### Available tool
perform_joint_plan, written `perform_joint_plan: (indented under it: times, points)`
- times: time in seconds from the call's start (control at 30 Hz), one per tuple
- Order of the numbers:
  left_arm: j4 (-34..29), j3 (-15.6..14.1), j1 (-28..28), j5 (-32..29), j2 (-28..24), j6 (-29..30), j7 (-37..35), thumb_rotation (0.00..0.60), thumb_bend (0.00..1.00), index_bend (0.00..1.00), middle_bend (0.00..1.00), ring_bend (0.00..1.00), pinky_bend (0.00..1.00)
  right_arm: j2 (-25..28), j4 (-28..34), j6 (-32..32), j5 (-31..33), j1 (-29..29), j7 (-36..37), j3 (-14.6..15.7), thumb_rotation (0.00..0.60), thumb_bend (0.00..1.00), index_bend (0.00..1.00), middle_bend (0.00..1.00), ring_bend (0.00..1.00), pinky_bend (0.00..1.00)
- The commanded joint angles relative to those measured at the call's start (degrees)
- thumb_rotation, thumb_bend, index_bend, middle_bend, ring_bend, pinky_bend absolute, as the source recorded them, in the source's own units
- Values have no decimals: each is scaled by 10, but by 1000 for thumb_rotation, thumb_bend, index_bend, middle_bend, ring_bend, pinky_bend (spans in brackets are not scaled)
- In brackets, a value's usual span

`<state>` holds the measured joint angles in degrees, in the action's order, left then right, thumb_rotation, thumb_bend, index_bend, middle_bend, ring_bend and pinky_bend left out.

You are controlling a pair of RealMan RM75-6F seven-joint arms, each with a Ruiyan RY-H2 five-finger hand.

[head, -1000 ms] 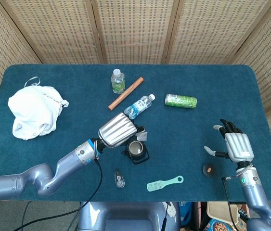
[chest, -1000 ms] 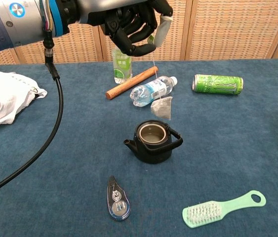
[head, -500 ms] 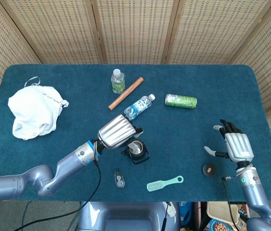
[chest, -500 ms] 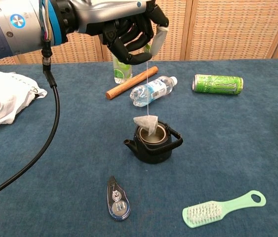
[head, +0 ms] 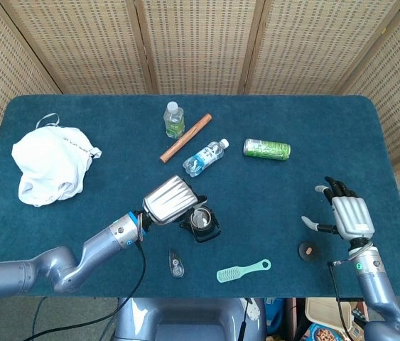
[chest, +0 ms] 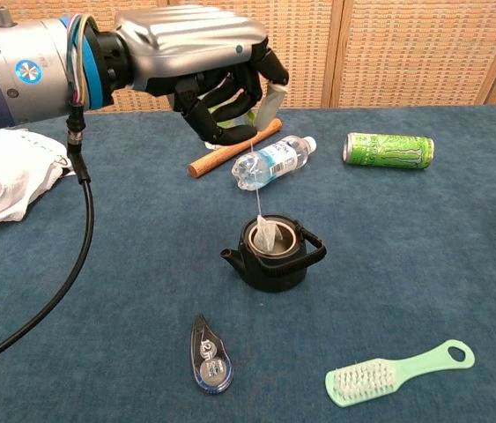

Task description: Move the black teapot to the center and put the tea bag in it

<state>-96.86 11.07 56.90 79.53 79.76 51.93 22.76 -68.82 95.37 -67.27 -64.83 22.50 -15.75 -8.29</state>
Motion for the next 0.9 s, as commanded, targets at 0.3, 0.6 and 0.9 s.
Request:
perform_joint_plan:
  times: [0.3,0.6,0.9]
  points:
    - [-13,-29,-8,-26,-8,-17,40,600,447,701,792,739,748,0,2,1,-3,-1,2,1,211,367,252,147,140,302]
    - [-24,-61,-29,-31,-8,-5,71,600,448,702,787,739,748,1,3,2,-2,-2,3,1,213,367,252,147,140,302]
    - [-16,-94,-55,-32,-11,3,90,600,448,667,781,729,748,1,2,6,0,0,3,0,213,367,252,147,140,302]
